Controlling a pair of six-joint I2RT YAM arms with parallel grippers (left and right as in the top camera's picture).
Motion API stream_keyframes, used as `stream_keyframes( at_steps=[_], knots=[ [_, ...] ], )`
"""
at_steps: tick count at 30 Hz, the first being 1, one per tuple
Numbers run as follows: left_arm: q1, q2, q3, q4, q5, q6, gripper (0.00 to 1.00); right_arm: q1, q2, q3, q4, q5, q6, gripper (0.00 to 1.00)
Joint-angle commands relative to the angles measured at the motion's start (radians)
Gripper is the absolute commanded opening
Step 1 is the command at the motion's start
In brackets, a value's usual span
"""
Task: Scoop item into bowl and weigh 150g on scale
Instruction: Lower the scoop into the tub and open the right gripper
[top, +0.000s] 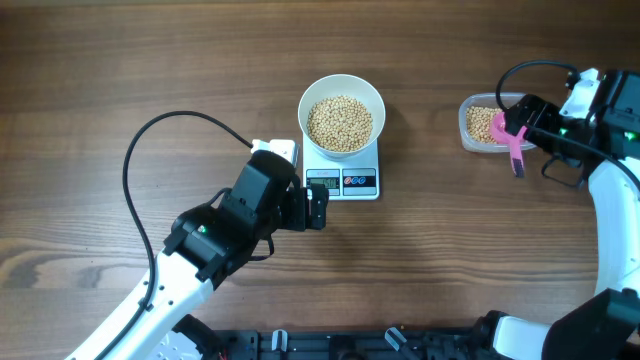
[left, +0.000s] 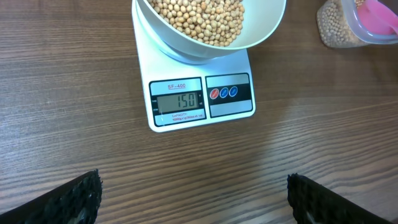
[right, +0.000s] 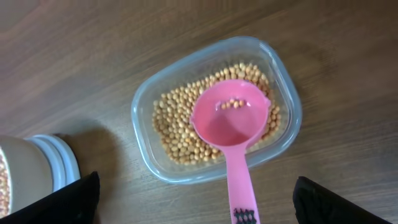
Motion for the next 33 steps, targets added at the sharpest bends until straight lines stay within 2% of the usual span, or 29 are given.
stream_keyframes(
  at_steps=[1, 10, 13, 15, 17, 19, 25, 33],
  knots=[
    [-0.005, 0.001, 0.005, 0.003, 0.006, -0.006, 1.0, -0.003, -0.108, 0.018, 0.045, 0.013, -0.002, 1.0],
    [-0.005, 0.001, 0.005, 0.003, 0.005, -0.006, 1.0, 0.01, -0.309, 0.018, 0.043, -0.081, -0.021, 1.0],
    [-0.005, 0.001, 0.005, 0.003, 0.005, -0.006, 1.0, 0.187, -0.396, 0.018, -0.045, 0.019, -0.108, 1.0],
    [-0.005, 0.001, 0.005, 0.003, 0.005, -0.006, 1.0, 0.316, -0.454, 0.018, -0.053, 0.113, -0.108, 1.0],
    [-0.005, 0.001, 0.005, 0.003, 0.005, -0.006, 1.0, 0.415, -0.507, 0.018, -0.098, 0.118, -0.091, 1.0],
    [-0.005, 0.001, 0.005, 0.003, 0.005, -0.006, 1.0, 0.452, -0.536, 0.018, -0.144, 0.119, -0.085, 1.0],
    [-0.005, 0.001, 0.005, 0.003, 0.005, -0.006, 1.0, 0.452, -0.527, 0.018, -0.151, 0.167, -0.081, 1.0],
    [-0.005, 0.001, 0.005, 0.003, 0.006, -0.006, 1.0, 0.452, -0.409, 0.018, -0.174, 0.227, -0.083, 1.0]
  ],
)
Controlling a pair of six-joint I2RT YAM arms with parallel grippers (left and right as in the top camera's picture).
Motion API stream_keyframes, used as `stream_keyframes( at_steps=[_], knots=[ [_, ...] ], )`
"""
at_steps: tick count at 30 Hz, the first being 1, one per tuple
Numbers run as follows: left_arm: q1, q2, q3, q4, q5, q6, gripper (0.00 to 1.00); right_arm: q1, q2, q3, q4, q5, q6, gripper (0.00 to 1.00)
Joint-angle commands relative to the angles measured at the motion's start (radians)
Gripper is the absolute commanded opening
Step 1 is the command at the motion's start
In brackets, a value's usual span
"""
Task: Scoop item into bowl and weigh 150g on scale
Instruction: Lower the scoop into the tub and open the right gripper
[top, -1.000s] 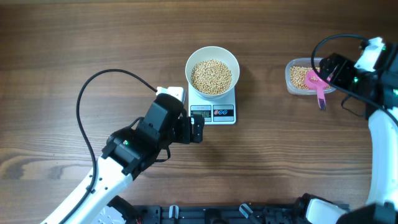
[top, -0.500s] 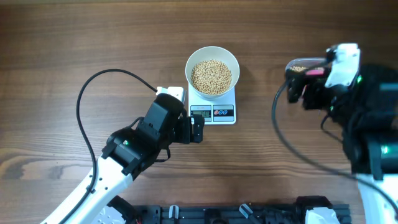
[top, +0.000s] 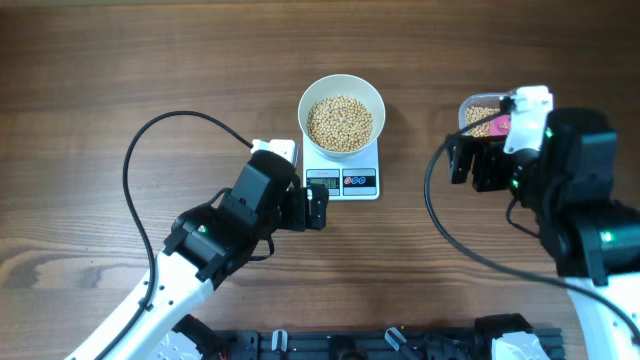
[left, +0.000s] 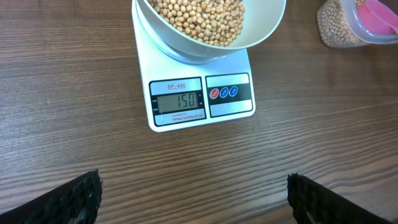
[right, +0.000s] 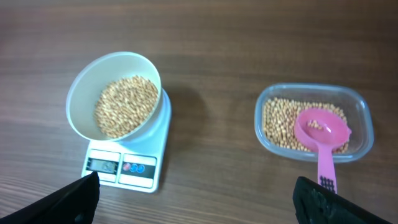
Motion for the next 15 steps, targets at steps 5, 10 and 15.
stream_keyframes(
  at_steps=[5, 10, 15],
  knots=[
    [-0.005, 0.001, 0.005, 0.003, 0.005, -0.006, 1.0, 0.005, 0.005, 0.016, 0.111, 0.083, -0.026, 1.0],
    [-0.005, 0.001, 0.005, 0.003, 0.005, -0.006, 1.0, 0.005, -0.029, 0.013, 0.111, 0.096, -0.084, 1.0],
    [-0.005, 0.001, 0.005, 0.003, 0.005, -0.006, 1.0, 0.005, -0.176, -0.166, 0.291, 0.137, -0.109, 1.0]
  ],
)
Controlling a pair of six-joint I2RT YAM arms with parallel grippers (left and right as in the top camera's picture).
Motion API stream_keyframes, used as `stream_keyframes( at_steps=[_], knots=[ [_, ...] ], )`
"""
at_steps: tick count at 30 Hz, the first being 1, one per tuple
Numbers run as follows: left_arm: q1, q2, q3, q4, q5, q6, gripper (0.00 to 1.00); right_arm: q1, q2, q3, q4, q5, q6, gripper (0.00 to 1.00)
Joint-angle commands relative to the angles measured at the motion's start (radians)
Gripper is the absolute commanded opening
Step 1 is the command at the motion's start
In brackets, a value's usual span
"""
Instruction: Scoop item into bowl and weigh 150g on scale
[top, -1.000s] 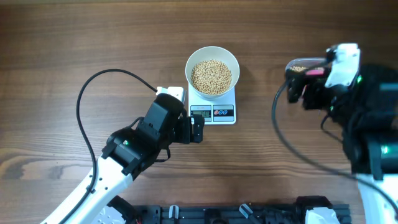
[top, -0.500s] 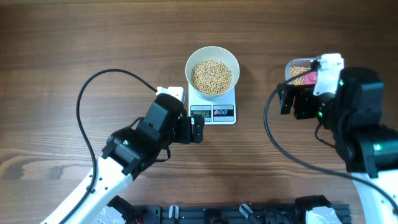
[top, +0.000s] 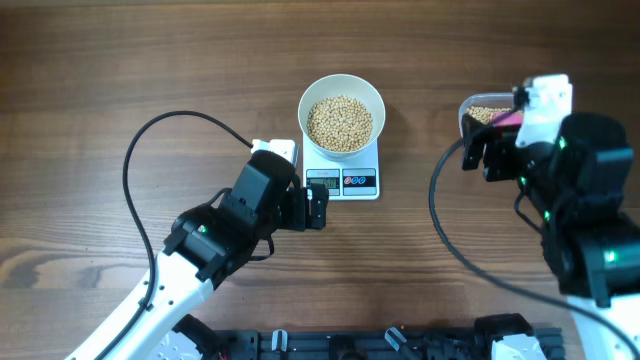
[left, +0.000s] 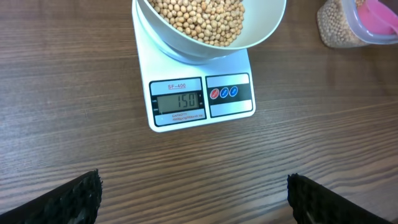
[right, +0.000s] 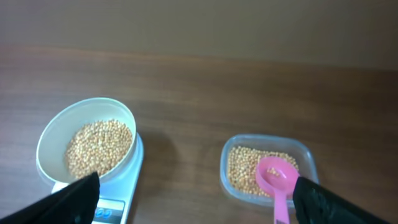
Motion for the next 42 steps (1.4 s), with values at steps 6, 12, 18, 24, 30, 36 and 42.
stream_keyframes(
  at_steps=[6, 12, 18, 24, 30, 36, 42],
  knots=[
    [-0.005, 0.001, 0.005, 0.003, 0.005, -0.006, 1.0, 0.005, -0.299, -0.514, 0.52, 0.034, -0.019, 1.0],
    [-0.005, 0.001, 0.005, 0.003, 0.005, -0.006, 1.0, 0.005, -0.523, -0.775, 0.71, 0.106, -0.016, 1.0],
    [-0.005, 0.001, 0.005, 0.003, 0.005, -0.006, 1.0, 0.005, -0.703, -0.931, 0.771, 0.158, -0.02, 1.0],
    [-0.005, 0.001, 0.005, 0.003, 0.005, -0.006, 1.0, 0.005, -0.82, -1.056, 0.836, 0.165, -0.019, 1.0],
    [-0.005, 0.001, 0.005, 0.003, 0.005, -0.006, 1.0, 0.002, -0.874, -1.086, 0.849, 0.191, -0.02, 1.0],
    [-0.005, 0.001, 0.005, 0.003, 0.005, -0.006, 1.0, 0.002, -0.916, -1.086, 0.858, 0.187, -0.017, 1.0],
    [-0.005, 0.001, 0.005, 0.003, 0.005, -0.006, 1.0, -0.009, -0.916, -1.086, 0.683, 0.187, -0.056, 1.0]
  ],
)
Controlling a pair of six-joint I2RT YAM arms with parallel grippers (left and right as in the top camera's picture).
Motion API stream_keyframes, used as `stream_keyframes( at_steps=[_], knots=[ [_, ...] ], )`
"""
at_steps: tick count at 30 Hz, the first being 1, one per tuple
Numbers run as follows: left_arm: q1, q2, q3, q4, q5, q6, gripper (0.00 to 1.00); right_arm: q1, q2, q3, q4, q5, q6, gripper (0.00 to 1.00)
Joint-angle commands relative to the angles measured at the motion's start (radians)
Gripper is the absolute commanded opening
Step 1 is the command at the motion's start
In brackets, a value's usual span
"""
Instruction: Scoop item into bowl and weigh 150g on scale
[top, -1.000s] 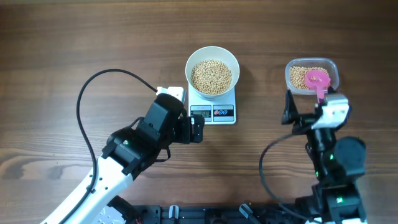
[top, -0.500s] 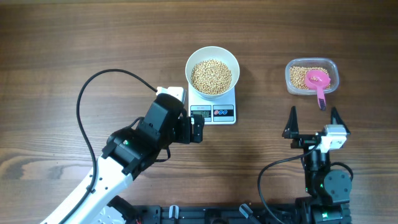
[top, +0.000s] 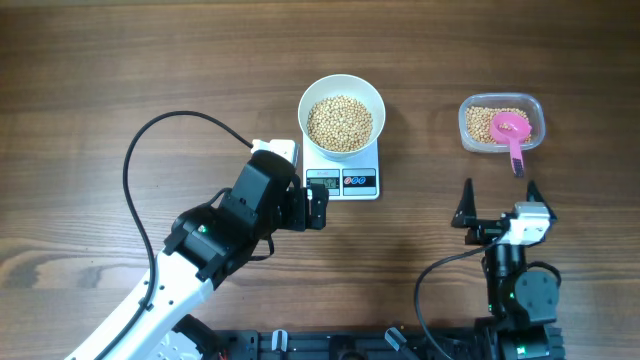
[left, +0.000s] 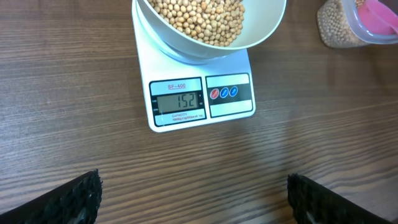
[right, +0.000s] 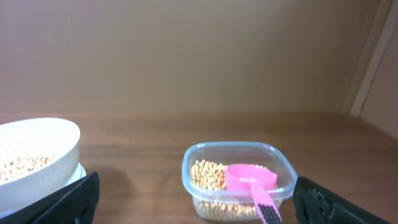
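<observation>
A white bowl (top: 341, 113) filled with soybeans sits on the white scale (top: 343, 181). In the left wrist view the scale's display (left: 179, 101) reads 152. My left gripper (top: 317, 208) is open, low over the table just in front of the scale, with nothing between its fingers (left: 74, 198). A clear container (top: 501, 123) of soybeans stands at the right, with the pink scoop (top: 511, 133) resting in it, handle towards the front. My right gripper (top: 497, 203) is open and empty near the table's front, well short of the container (right: 237, 179).
A black cable (top: 150, 150) loops over the table left of the scale. The right arm's base (top: 520, 290) stands at the front edge. A wall (right: 186, 56) rises behind the table's far side.
My right arm has gone from high beside the container to low near the table's front edge, its camera now looking level across the table. The scale reads 152, up from about 150.
My right gripper stood open just above the container, the scoop lying in the beans. At the two later moments it was higher and further back, with bowl and container both in view. Now it is down near the front. The left arm kept still throughout.
</observation>
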Motion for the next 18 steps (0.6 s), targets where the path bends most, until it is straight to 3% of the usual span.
stream_keyframes(
  at_steps=[1, 4, 18],
  knots=[
    [-0.005, 0.0, 0.005, 0.003, 0.005, -0.006, 1.0, -0.039, -0.013, -0.001, 0.0, 0.015, -0.05, 1.0],
    [-0.005, 0.0, 0.005, 0.003, 0.005, -0.006, 1.0, -0.122, -0.013, -0.001, -0.002, -0.005, -0.061, 1.0],
    [-0.005, 0.0, 0.005, 0.003, 0.005, -0.006, 1.0, -0.128, -0.012, -0.001, -0.001, -0.007, -0.101, 1.0]
  ],
)
